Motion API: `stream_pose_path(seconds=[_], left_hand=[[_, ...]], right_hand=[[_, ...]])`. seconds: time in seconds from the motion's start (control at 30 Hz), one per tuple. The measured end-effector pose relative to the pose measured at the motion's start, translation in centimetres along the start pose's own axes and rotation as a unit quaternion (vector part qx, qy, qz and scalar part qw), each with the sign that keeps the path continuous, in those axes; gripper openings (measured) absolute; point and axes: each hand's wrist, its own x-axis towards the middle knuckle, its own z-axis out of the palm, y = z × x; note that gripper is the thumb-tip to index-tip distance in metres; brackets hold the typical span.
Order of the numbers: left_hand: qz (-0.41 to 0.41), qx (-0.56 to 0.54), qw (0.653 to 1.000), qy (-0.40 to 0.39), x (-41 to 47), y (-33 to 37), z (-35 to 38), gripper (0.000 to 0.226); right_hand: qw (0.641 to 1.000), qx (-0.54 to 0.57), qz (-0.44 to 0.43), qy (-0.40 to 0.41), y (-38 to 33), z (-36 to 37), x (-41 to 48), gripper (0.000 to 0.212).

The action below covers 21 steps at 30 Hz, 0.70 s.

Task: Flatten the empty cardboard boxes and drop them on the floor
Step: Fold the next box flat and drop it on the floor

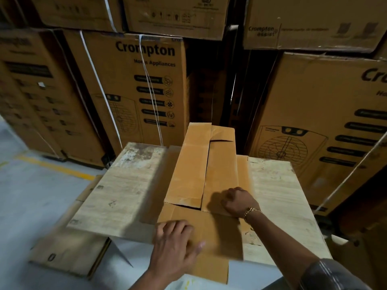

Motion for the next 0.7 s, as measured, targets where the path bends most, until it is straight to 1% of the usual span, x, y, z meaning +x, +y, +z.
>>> stream_pose_path(seconds=[0.07,0.1,0.13,0.17,0.2,0.27,0.3,0.37,0.4,0.47,0.53,0.57,0.6,0.63,0.67,0.7], left_hand=[[-0.065,-0.001,0.995,-0.072,1.0,-0.7,0.8,0.053],[-0.097,0.000,0.991,-0.096,1.5,-1.2,1.2,0.055],[-0.122,-0.005,0.988,-0.096,2.0,-1.8,1.5,0.060],[-0.143,-0.013,0.986,-0.090,2.7,-2.5,1.8,0.069],[-0.162,-0.024,0.982,-0.094,3.6,-3.1,1.9,0.084],[-0.184,-0.035,0.973,-0.135,5.7,-4.2,2.1,0.120],[-0.187,-0.037,0.969,-0.158,6.8,-4.6,2.3,0.134],[-0.182,-0.051,0.965,-0.181,8.5,-4.9,2.7,0.148],[-0.177,-0.061,0.966,-0.178,9.0,-5.1,2.9,0.151],[-0.167,-0.080,0.968,-0.168,9.5,-5.8,3.3,0.154],[-0.158,-0.102,0.968,-0.166,9.7,-6.8,3.5,0.155],[-0.156,-0.121,0.966,-0.167,9.7,-7.5,3.6,0.154],[-0.157,-0.147,0.962,-0.168,9.8,-8.3,3.6,0.151],[-0.165,-0.180,0.955,-0.167,10.0,-9.0,3.6,0.146],[-0.177,-0.215,0.946,-0.165,10.3,-9.7,3.6,0.141],[-0.189,-0.243,0.937,-0.165,10.5,-10.2,3.5,0.137]], right_hand=[[1.000,-0.014,0.009,-0.021,-0.3,0.6,-0.6,0.054],[0.999,-0.018,0.015,-0.027,-0.5,1.0,-0.9,0.059],[0.999,-0.024,0.016,-0.028,-0.6,1.3,-1.3,0.063],[0.999,-0.036,0.014,-0.025,-0.8,1.7,-1.6,0.067],[0.998,-0.051,0.010,-0.019,-1.0,2.0,-1.8,0.069],[0.997,-0.071,-0.009,-0.015,-1.4,2.6,-1.9,0.070],[0.997,-0.071,-0.021,-0.013,-1.8,2.8,-1.8,0.070],[0.998,-0.043,-0.033,-0.011,-3.1,3.0,-1.2,0.067],[1.000,-0.006,-0.021,-0.016,-3.8,3.1,-0.6,0.065],[0.996,0.077,0.031,-0.030,-5.0,3.5,1.1,0.060],[0.985,0.150,0.081,-0.036,-6.1,3.6,3.0,0.039],[0.972,0.214,0.093,-0.027,-6.8,3.4,3.7,0.027],[0.945,0.310,0.100,-0.013,-7.7,3.0,4.2,0.021],[0.908,0.408,0.098,-0.003,-8.8,2.4,4.7,0.020],[0.878,0.468,0.096,0.004,-9.8,2.0,5.2,0.020],[0.863,0.497,0.087,0.007,-10.7,1.6,5.7,0.023]])
